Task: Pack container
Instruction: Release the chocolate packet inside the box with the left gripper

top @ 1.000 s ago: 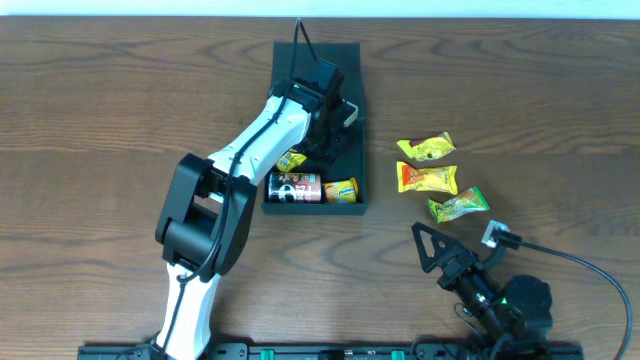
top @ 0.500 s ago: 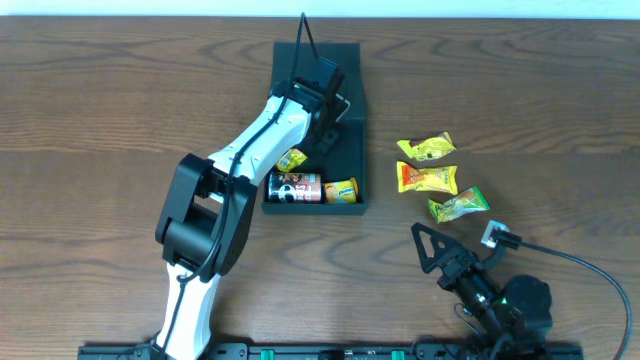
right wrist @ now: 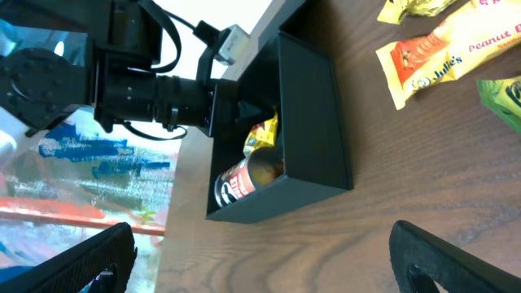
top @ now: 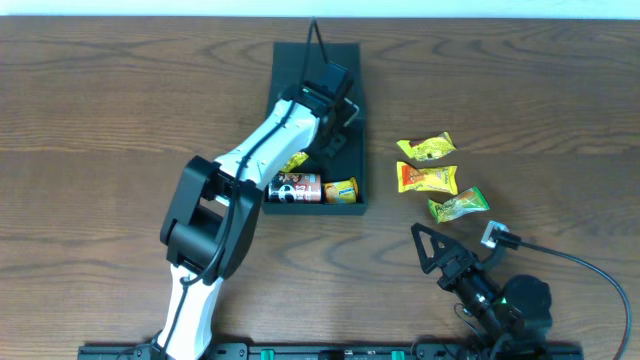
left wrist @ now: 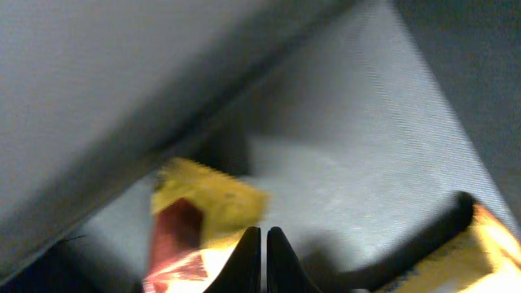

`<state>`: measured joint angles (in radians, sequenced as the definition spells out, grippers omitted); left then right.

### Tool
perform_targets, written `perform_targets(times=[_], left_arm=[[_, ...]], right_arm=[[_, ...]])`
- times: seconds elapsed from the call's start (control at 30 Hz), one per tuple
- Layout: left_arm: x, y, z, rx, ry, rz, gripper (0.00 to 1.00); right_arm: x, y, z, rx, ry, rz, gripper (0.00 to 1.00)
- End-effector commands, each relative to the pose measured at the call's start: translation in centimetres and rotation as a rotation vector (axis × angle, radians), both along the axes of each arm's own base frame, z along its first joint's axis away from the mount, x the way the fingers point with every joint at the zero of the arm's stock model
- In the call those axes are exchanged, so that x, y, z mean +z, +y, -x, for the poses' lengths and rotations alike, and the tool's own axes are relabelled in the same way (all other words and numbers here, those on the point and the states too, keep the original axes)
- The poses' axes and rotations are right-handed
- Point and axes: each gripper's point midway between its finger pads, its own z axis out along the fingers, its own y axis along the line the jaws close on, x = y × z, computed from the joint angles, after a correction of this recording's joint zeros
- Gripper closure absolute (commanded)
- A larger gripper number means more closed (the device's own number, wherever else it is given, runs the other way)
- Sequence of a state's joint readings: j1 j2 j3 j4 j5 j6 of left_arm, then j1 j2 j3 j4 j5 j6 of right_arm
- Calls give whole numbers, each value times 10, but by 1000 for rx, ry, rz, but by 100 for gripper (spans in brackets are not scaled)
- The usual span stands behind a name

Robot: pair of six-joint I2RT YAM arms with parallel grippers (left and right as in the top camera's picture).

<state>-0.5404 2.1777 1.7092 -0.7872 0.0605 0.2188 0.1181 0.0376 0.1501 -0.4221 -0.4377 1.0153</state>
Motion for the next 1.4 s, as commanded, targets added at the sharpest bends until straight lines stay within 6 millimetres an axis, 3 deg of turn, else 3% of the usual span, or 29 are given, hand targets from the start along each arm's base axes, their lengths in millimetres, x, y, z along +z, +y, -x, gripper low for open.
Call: perform_targets(times=[0.0,0.37,0.87,1.03,1.17,1.27,1.37], left_arm=[[10,-13,0,-86,-23,16,94],[-6,-2,-18,-116,-54,5,94],[-20,1,-11,-128,-2,18,94],[-5,-4,-19,-124,-41,38,94],[21,-12,-25,-109,-84,84,94],[37,-19,-20,-131,-83,133,94],[39,-22,-3,-231,-38,141,94]], right_arm=[[-3,1,1,5,12,3,1],[-5,-3,-1,-18,16,10,1],[-5,-3,-1,-20,16,11,1],[-5,-3,-1,-20,16,11,1],[-5,-3,-1,-21,16,11,1],[-5,-3,-1,-21,16,11,1],[-5,-3,-1,-21,16,11,1]])
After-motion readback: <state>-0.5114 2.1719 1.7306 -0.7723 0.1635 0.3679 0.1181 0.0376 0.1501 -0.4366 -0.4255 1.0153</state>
